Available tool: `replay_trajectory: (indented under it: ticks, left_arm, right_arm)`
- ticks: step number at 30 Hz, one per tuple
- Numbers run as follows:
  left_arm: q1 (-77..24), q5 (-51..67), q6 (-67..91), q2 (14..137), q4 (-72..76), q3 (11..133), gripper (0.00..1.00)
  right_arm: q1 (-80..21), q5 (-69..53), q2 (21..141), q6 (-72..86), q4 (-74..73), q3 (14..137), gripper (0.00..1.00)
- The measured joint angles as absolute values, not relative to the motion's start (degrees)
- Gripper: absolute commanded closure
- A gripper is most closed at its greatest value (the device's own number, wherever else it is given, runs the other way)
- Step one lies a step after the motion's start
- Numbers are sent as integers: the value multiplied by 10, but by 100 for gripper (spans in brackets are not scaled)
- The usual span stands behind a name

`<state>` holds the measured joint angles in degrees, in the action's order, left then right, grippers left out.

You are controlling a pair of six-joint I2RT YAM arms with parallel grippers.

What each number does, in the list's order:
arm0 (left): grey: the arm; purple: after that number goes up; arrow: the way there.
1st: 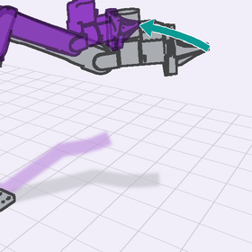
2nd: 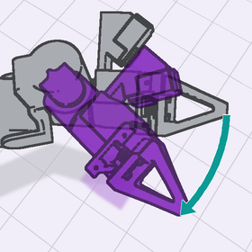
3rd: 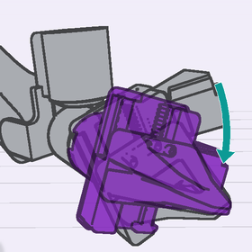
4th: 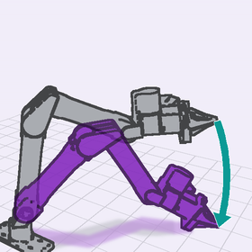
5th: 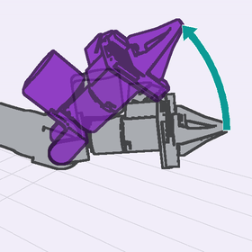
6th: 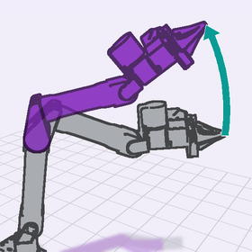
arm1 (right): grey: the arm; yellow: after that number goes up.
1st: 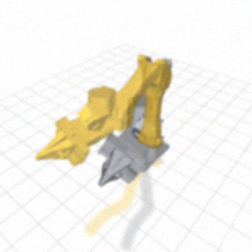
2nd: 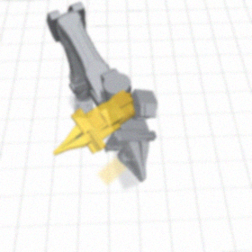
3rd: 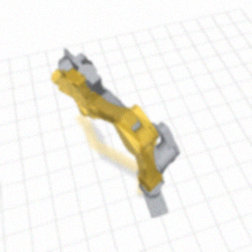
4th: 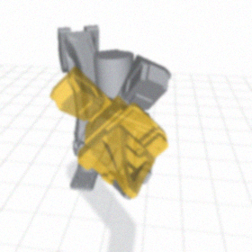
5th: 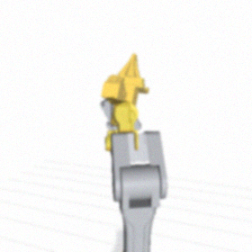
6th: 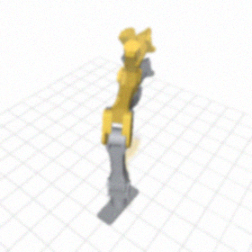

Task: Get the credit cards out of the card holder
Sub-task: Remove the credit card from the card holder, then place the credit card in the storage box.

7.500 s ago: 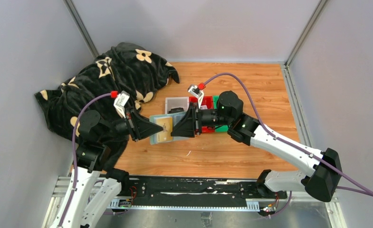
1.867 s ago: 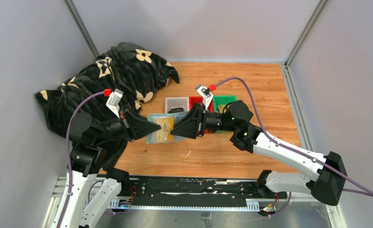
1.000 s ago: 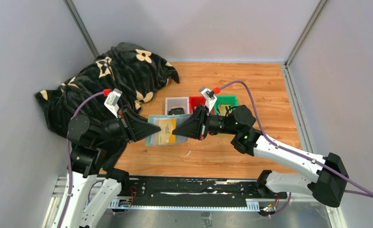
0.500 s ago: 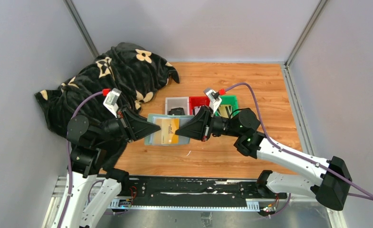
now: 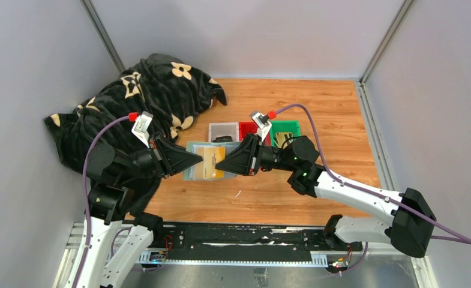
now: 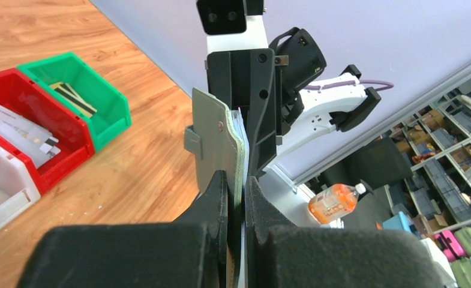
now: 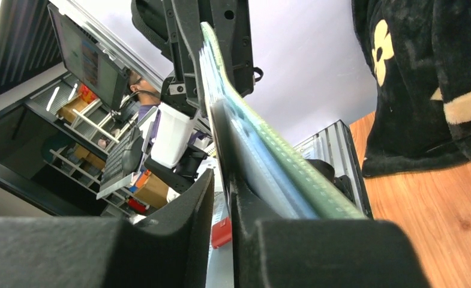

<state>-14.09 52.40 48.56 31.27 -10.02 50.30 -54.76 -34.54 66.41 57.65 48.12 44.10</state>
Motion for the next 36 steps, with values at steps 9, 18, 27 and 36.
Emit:
replay_trajectory:
  ticks: [9,18,27,36]
  left_arm:
    - [-141,526,484,313,-101,509,100]
    - [-141,527,481,316,-102,530,100]
    - [-141,529,455,317,-120,542,100]
    - [-141,533,420,317,-145,555,100]
  right_arm:
    - [-546,-345,648,566,462,441,97]
    - [-507,-346,552,515,358,436,100]
    - [-343,-342,469,426,106,478,100]
    - [-193,-262,576,308,-160,546,100]
